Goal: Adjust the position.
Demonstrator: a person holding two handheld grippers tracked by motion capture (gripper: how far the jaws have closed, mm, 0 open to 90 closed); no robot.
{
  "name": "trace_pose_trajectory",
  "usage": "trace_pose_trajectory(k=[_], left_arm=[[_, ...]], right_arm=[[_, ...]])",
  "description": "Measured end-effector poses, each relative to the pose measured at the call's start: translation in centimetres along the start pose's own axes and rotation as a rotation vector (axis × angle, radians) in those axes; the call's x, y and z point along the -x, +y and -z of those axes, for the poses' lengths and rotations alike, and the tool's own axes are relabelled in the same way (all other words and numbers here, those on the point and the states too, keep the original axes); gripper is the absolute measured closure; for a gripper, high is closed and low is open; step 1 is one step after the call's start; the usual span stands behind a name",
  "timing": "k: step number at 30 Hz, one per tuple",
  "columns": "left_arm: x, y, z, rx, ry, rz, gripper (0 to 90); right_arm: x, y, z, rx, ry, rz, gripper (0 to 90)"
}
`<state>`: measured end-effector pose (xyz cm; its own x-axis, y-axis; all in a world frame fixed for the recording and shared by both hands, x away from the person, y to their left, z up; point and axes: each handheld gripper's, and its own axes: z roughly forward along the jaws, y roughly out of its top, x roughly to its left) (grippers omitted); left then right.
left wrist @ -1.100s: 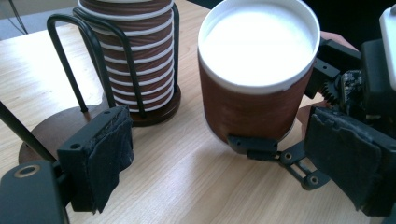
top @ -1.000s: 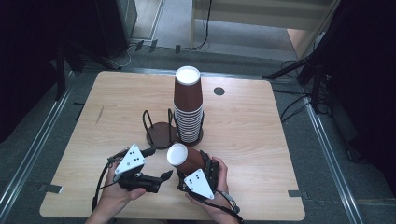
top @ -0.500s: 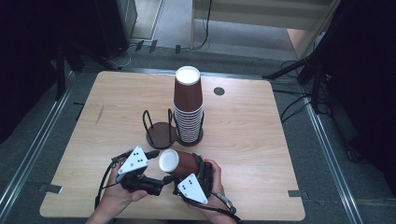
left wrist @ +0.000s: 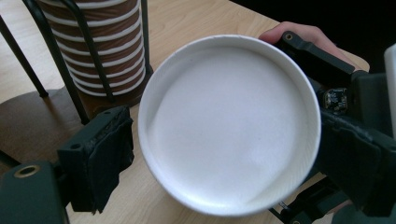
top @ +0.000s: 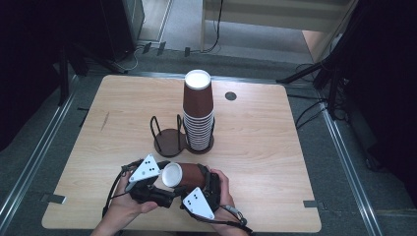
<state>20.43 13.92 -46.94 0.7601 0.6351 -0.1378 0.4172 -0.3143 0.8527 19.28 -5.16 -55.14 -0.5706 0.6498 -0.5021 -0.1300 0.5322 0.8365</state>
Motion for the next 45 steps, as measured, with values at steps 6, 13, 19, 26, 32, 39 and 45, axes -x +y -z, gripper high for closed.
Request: trace_pose_trajectory(k=[6,13,19,26,32,39,45], left_arm=[[0.0,0.1,-0.1,-0.023,-0.011,0.012,8.9],[0.1,0.2,-0.1,-0.040,-0.014,0.011,15.5],[0.1,0.2,-0.2,-0.042,-0.011,0.030,20.4],[0.0,0.2,-0.1,-0.031,-0.017,0.036,22.1],[0.0,0.1,0.1,-0.010,0.023,0.016,22.5],[-0.3,0.0,0.5,0.049,0.052,0.024,22.8],[-0.9,-0.1,0.9,0.083,0.075,0.027,22.7]], right_arm=[[-0.3,0.1,0.0,0.008,0.012,0.028,10.1],[-0.5,0.0,0.0,0.009,0.017,0.035,10.1],[-0.5,0.0,0.0,0.006,0.011,0.046,9.8],[-0.2,0.1,0.0,0.008,0.043,-0.008,7.3],[-0.1,0.5,0.3,0.016,0.062,-0.035,0.0],[0.1,1.1,0.7,0.049,0.043,-0.033,0.0],[0.7,1.4,1.1,0.077,0.022,-0.060,0.0]])
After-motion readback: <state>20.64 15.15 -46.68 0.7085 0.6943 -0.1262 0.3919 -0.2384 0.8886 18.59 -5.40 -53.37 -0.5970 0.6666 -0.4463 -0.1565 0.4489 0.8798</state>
